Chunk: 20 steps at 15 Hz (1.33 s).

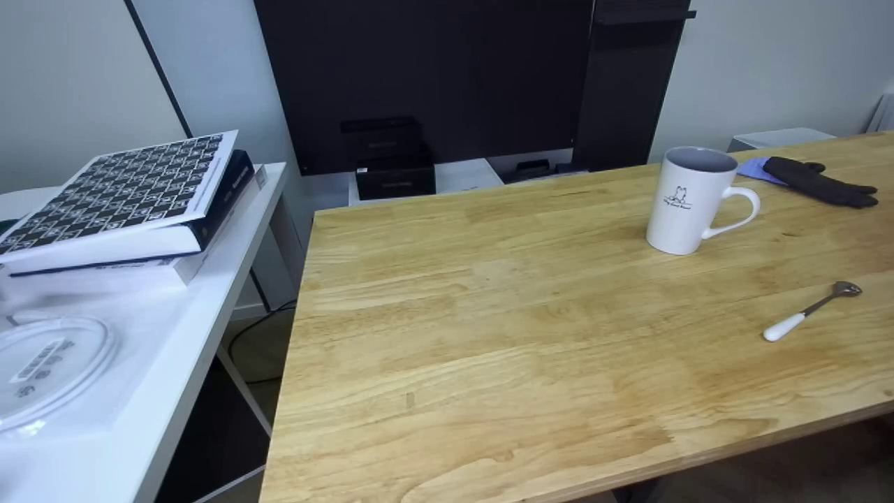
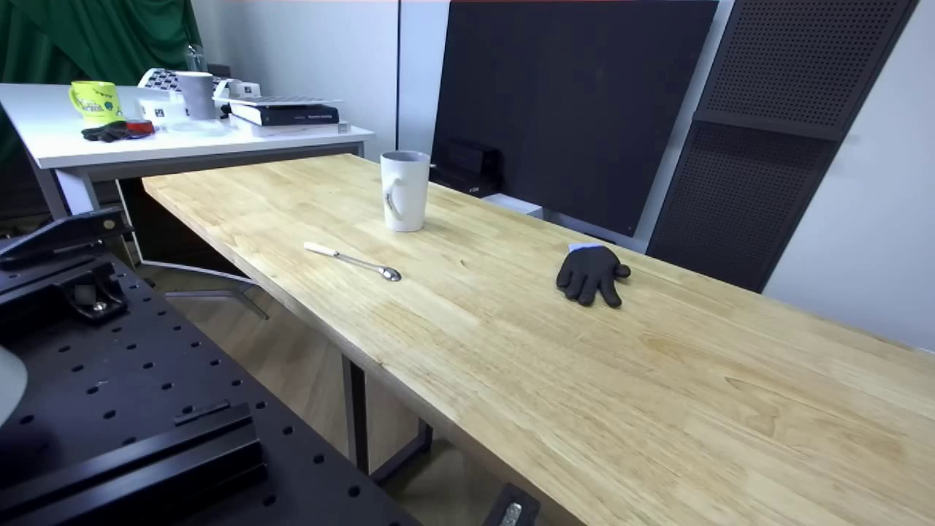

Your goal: Put the spoon in the mug

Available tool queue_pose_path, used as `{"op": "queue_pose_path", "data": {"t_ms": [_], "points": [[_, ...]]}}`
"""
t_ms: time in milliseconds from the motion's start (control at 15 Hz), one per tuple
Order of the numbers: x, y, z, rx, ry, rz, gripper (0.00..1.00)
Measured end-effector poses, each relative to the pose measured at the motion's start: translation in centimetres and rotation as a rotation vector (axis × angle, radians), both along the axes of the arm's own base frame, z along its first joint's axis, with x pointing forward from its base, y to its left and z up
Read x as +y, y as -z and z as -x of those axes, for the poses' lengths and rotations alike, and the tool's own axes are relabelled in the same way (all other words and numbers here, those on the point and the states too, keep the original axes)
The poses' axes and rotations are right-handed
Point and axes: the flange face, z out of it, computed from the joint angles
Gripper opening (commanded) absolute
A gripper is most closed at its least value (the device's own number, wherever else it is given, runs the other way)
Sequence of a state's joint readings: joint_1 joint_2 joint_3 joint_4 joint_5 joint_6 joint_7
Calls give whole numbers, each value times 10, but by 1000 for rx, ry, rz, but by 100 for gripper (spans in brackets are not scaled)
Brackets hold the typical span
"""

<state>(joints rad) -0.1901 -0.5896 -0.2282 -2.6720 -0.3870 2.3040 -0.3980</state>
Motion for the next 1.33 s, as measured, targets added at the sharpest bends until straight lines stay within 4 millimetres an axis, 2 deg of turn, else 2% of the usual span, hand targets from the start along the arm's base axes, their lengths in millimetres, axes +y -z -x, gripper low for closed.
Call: {"op": "queue_pose_path", "data": {"t_ms": [133,333,800,1067,1333], "points": [[13,9,-6,22,-20,-7,100],[44,28,-21,58,-20,-31,100],[133,84,-57,97,278,-51,100],[181,116,-60,100,458,-28,100],[233,147,-52,109,643,-32,100]]}}
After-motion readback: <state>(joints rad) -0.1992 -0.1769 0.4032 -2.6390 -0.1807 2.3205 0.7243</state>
